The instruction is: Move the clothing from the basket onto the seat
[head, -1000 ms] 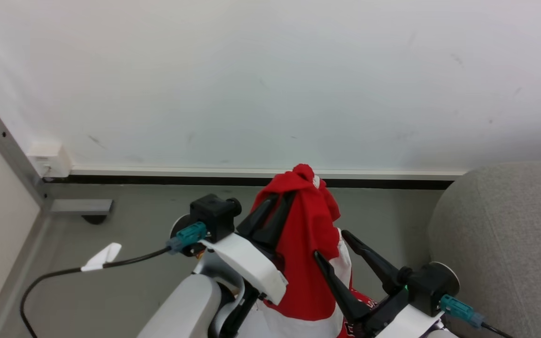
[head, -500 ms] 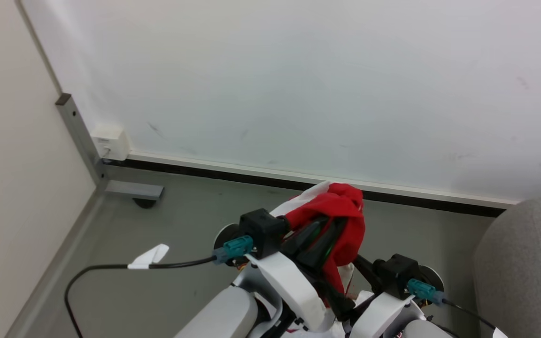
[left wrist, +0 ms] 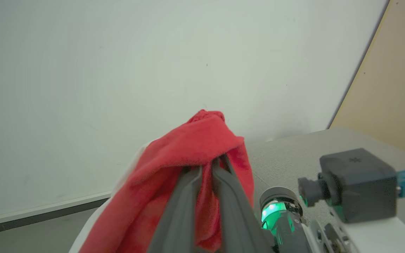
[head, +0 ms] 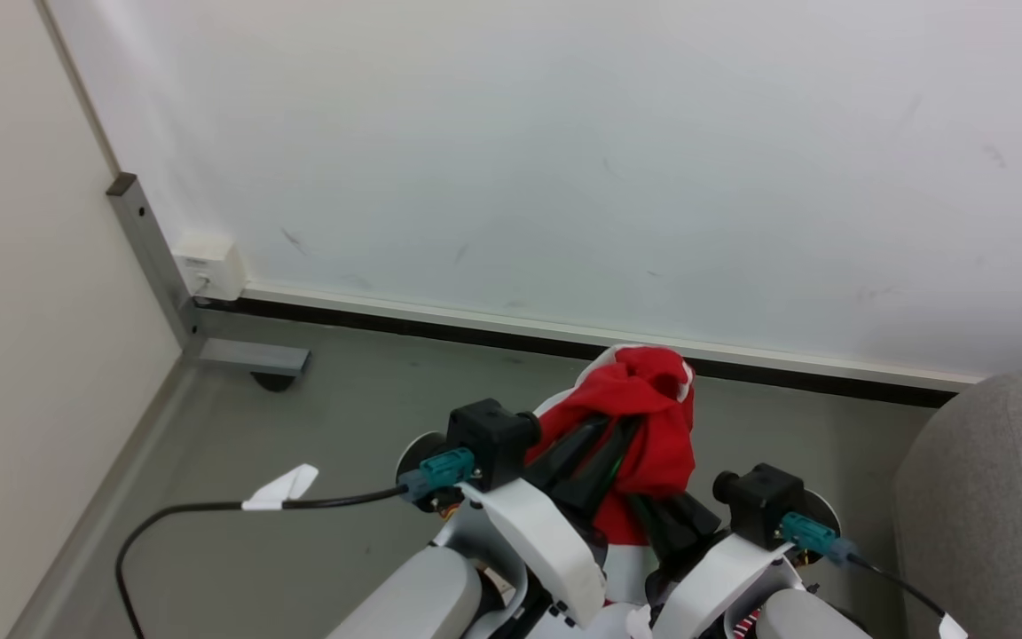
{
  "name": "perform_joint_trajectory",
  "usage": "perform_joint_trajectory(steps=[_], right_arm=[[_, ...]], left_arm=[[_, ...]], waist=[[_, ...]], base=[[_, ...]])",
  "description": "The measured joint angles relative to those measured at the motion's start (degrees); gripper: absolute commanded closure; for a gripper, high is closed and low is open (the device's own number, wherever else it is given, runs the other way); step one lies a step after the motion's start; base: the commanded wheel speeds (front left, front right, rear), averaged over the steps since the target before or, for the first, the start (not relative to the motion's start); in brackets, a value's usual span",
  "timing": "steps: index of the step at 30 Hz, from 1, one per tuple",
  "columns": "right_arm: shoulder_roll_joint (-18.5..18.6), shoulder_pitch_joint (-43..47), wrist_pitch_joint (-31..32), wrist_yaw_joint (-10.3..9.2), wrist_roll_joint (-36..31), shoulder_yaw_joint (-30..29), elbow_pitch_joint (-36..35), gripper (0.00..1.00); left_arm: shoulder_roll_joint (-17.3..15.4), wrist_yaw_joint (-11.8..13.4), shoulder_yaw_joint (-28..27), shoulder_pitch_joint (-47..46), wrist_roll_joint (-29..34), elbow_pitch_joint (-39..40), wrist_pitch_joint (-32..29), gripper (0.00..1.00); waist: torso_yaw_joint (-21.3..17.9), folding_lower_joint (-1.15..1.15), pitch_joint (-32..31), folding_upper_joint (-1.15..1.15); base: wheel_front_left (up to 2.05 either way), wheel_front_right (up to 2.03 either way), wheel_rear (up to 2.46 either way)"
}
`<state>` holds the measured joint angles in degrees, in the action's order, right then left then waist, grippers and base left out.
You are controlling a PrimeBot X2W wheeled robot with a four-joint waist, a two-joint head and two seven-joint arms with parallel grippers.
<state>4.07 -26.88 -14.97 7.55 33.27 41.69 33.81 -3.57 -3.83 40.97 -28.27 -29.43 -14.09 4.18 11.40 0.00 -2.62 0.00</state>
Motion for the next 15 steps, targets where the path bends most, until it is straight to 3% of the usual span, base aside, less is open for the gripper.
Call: perform_joint_trajectory(steps=[3,4,5,6,15], right_arm=[[-0.04,0.82,-0.07,0.0,0.57,-1.72,-2.37,1.0],[0.04,1.44,-0.05,0.0,0.67,-2.5,-3.18,1.0],[0.3,2.01,-0.07,0.0,0.68,-3.32,-4.16,1.0],[0.54,2.5,-0.07,0.0,0.91,-4.08,-5.09,1.0],[4.45,5.48,-0.08,0.0,-2.09,-13.82,-11.66,1.0]], left_arm=[[-0.51,0.71,-0.21,0.07,0.0,-0.19,0.31,0.97],[-0.56,0.89,-0.33,0.18,-0.01,-0.15,0.38,0.62],[-0.67,1.01,-0.42,0.42,-0.1,-0.04,0.44,0.04],[-0.76,1.26,-0.48,0.79,-0.34,0.04,0.47,0.0],[-3.32,1.88,-0.53,3.92,-0.37,1.7,1.97,0.0]], waist=[[-0.79,0.0,0.09,0.0],[-1.1,0.0,0.12,0.0],[-1.44,0.0,0.15,0.0],[-1.8,0.0,0.18,0.0],[-6.27,0.0,0.87,0.0]], base=[[0.0,0.0,0.0],[0.0,0.0,0.0],[0.0,0.0,0.0],[0.0,0.0,0.0],[0.0,0.0,0.0]])
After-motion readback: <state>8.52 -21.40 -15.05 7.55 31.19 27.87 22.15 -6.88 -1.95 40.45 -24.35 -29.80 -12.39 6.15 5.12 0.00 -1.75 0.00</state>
